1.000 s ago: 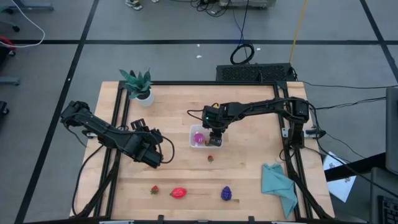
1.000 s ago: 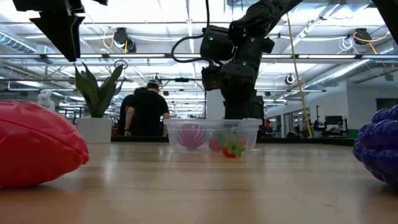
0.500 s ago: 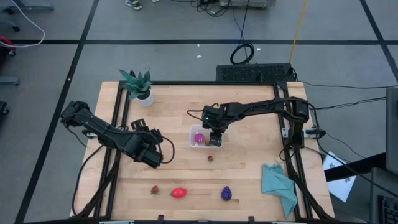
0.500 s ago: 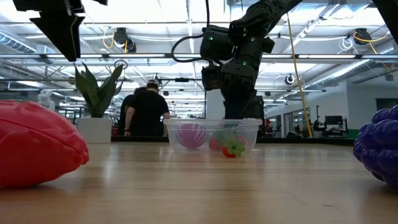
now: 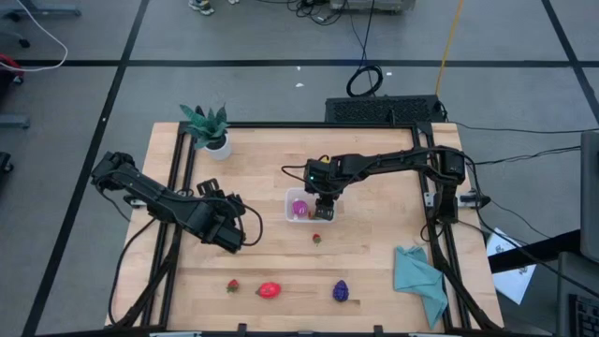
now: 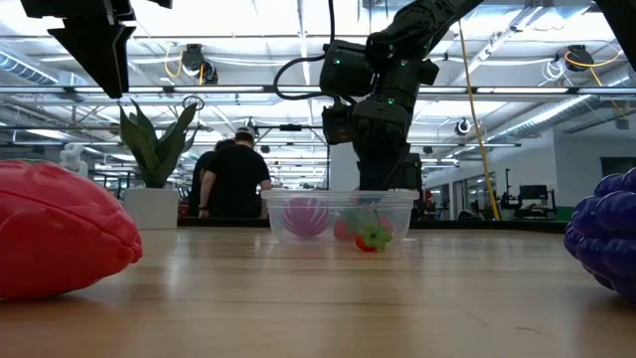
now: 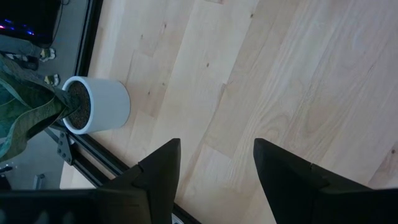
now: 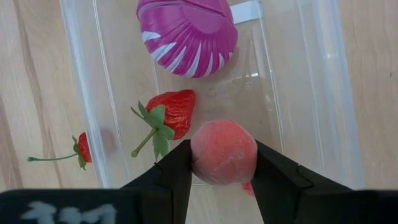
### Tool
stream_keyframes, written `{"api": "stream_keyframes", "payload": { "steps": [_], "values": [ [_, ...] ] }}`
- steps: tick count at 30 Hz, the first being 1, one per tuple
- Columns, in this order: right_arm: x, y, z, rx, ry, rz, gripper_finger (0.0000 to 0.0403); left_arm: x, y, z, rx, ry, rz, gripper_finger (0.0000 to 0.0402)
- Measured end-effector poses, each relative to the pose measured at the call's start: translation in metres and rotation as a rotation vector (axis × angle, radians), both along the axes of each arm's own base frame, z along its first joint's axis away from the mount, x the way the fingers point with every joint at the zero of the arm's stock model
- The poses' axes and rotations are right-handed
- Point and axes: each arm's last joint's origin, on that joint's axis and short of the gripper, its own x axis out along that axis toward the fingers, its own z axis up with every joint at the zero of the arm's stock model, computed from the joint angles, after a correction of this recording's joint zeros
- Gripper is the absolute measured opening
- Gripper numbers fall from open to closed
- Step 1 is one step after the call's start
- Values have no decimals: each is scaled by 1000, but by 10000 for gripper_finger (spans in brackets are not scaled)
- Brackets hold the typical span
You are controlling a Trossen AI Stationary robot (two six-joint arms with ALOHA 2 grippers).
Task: Pick and placing Produce into tupperware
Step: Put the pink peach into the transparent bin, then put the pink dragon fruit into the transparent bin
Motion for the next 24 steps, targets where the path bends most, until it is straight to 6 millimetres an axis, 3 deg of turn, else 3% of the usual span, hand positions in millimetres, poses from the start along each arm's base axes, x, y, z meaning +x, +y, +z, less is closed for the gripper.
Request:
{"api": "stream_keyframes", "payload": {
  "steps": [13,24],
  "values": [
    [0,1,0,23,-5,7,166,0,0,0,0,0,1,209],
    [2,0,1,10,-29,24,169,0,0,0,0,1,0,209]
  ]
}}
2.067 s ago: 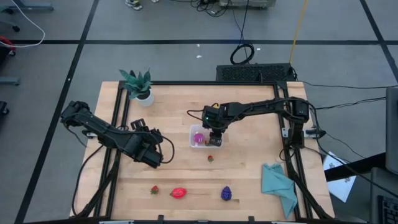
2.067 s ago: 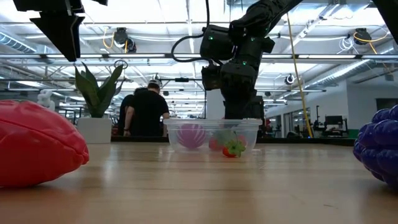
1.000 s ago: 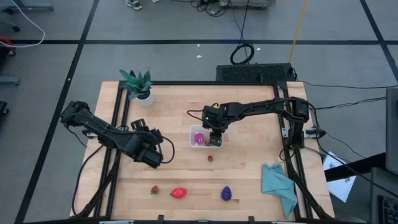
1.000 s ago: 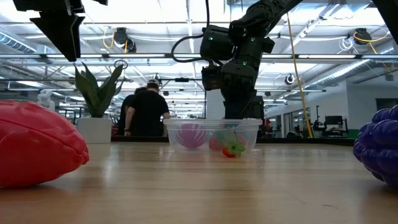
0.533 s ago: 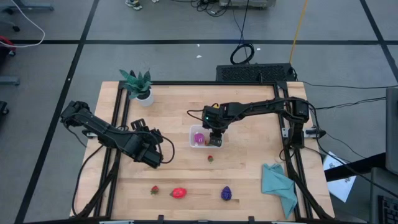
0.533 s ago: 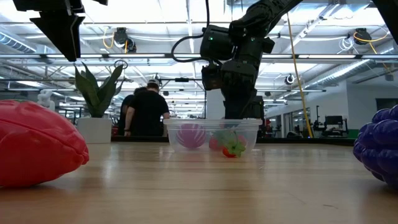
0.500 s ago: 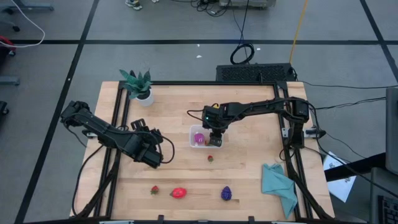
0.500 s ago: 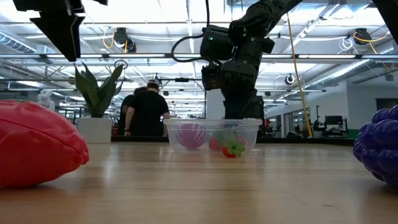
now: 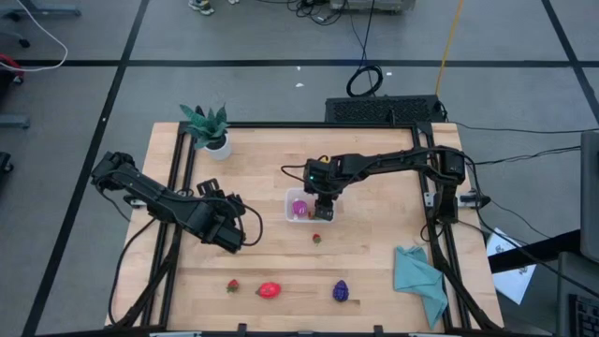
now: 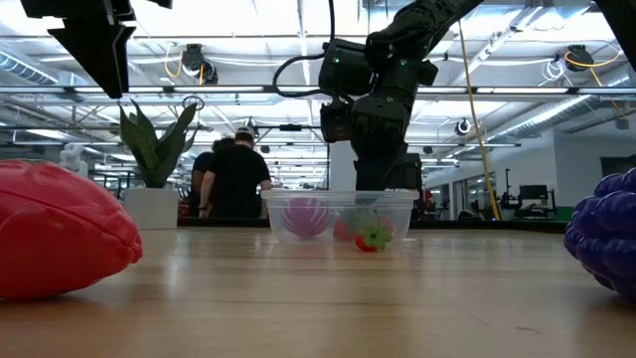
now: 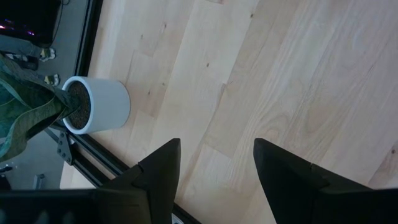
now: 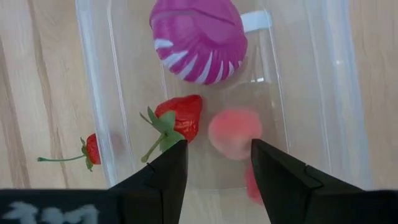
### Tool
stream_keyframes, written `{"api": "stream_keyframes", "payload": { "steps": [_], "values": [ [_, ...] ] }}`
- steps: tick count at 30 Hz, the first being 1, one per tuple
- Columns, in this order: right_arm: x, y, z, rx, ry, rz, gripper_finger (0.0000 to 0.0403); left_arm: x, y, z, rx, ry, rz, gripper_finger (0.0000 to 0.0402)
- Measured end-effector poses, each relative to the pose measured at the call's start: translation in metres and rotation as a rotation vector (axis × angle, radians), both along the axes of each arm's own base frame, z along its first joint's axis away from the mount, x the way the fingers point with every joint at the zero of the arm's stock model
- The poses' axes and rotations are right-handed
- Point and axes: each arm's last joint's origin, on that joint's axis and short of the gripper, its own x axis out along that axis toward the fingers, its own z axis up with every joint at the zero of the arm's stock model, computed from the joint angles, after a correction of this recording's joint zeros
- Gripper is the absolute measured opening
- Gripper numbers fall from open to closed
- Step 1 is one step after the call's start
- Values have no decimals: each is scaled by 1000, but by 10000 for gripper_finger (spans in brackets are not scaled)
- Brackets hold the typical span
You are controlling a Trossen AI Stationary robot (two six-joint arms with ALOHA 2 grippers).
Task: Pick and placing Produce into tupperware
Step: Put the pink dragon fruit into the transparent bin
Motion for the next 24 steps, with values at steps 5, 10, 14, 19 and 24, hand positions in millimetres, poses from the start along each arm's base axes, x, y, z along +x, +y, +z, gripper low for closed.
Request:
{"api": "stream_keyframes", "payload": {
  "steps": [5,10,14,19,24],
  "values": [
    [2,0,13,-10,-41,6,169,0,0,0,1,6,-12,209],
    [1,9,39,-21,-110,31,169,0,0,0,0,8,-14,209],
    [-8,34,59,-12,-125,78,169,0,-1,0,-8,8,-14,209],
    [-18,77,67,32,-65,115,169,1,-5,-1,-19,-14,-28,209],
    [-21,119,64,64,-37,158,169,5,-13,-1,-50,-69,-79,209]
  ]
}}
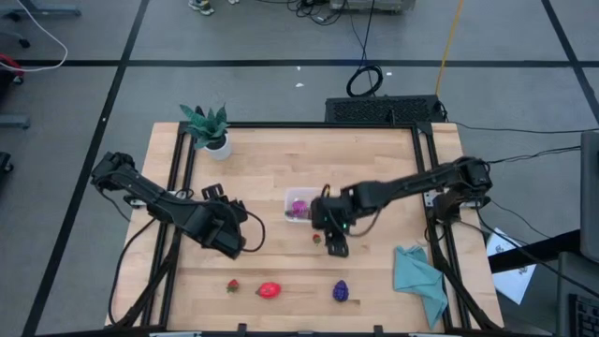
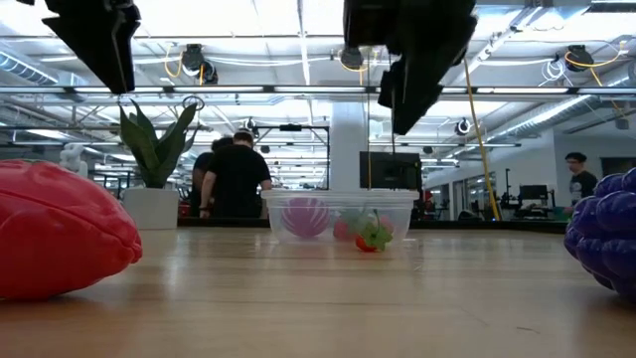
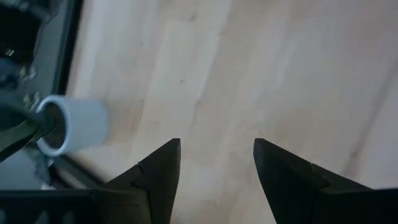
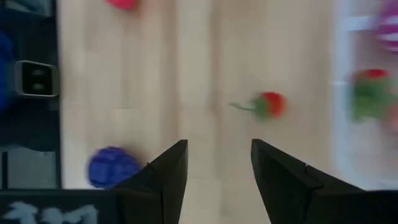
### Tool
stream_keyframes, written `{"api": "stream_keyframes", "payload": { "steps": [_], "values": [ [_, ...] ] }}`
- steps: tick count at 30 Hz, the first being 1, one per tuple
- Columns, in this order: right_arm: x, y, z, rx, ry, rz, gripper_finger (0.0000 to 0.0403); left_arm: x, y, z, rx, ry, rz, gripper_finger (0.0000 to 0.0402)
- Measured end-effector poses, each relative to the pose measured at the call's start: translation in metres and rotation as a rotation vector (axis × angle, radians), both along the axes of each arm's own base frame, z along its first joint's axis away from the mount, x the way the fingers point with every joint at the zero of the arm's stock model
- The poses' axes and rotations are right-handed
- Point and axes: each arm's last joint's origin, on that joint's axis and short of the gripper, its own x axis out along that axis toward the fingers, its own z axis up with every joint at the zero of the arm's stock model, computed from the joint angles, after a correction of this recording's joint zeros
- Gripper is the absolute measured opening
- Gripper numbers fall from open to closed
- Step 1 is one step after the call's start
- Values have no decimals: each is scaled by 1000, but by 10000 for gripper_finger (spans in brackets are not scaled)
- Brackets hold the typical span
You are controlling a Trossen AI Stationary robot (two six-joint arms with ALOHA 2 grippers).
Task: Pick and placing Produce into tupperware
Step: Put the pink dragon fruit into the transparent bin
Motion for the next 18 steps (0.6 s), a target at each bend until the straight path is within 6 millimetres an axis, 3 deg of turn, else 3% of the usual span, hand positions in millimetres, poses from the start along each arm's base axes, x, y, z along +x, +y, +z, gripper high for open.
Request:
{"api": "stream_keyframes", "payload": {
  "steps": [7,18],
  "values": [
    [-8,37,-1,-39,15,-7,169,3,-19,-1,-96,-75,-79,209],
    [-10,62,2,-27,-57,32,169,10,-70,-4,-304,-244,-244,209]
  ]
}}
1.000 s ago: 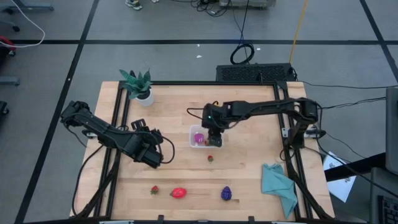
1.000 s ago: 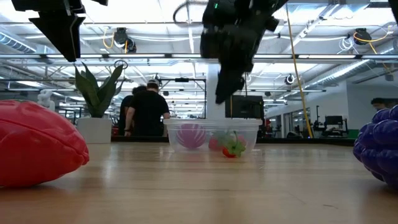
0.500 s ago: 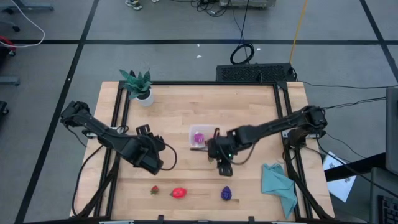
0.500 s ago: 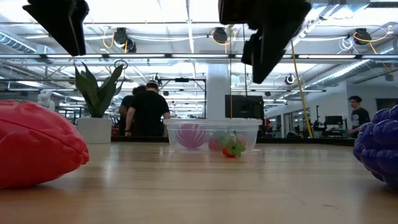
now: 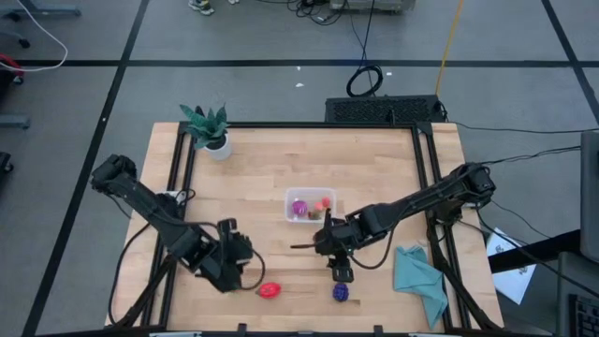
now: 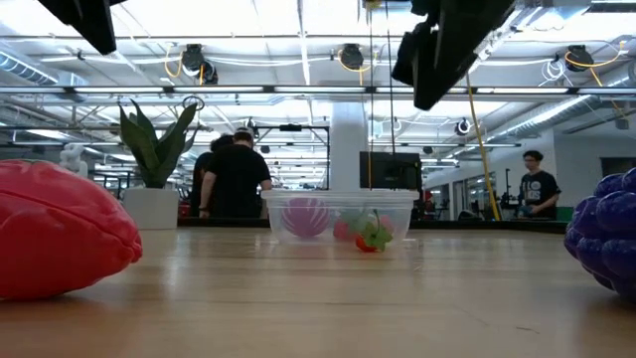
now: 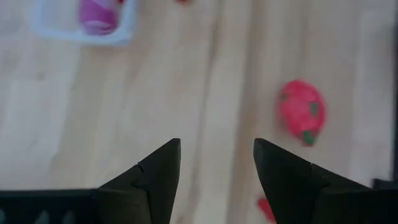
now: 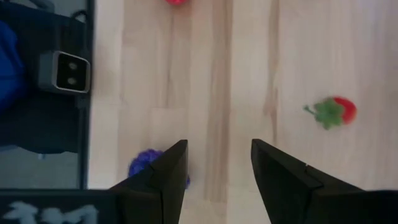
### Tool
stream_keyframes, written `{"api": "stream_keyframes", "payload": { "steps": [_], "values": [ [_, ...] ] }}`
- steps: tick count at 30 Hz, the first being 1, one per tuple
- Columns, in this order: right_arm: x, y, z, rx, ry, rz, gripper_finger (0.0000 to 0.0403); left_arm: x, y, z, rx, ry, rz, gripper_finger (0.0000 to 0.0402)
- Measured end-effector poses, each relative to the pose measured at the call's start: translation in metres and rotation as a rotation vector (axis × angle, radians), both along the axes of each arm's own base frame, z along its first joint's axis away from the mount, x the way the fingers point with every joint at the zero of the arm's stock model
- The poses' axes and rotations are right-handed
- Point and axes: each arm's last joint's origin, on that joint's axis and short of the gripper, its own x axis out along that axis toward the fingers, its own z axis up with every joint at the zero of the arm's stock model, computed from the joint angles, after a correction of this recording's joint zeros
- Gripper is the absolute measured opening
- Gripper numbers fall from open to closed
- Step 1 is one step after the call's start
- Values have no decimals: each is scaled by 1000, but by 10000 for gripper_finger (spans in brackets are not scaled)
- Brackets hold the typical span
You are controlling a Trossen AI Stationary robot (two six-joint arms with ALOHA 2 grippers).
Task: Pick and placing Produce into tupperware
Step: Put the pink dragon fruit into the transparent bin
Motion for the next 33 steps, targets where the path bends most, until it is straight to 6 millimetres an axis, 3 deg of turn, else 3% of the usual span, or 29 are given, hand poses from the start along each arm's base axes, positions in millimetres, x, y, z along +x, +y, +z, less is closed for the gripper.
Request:
{"api": "stream_keyframes", "payload": {
  "steps": [7,13,27,33],
  "values": [
    [-1,6,1,8,-18,15,169,18,-27,-35,-3,48,-93,209],
    [0,6,1,14,-16,2,169,33,-28,-65,-59,186,-45,209],
    [-5,5,-2,-6,32,3,169,50,-29,-64,-260,160,-39,211],
    [-6,2,-3,-25,51,17,169,54,-34,-61,-340,121,-31,247]
  ]
}}
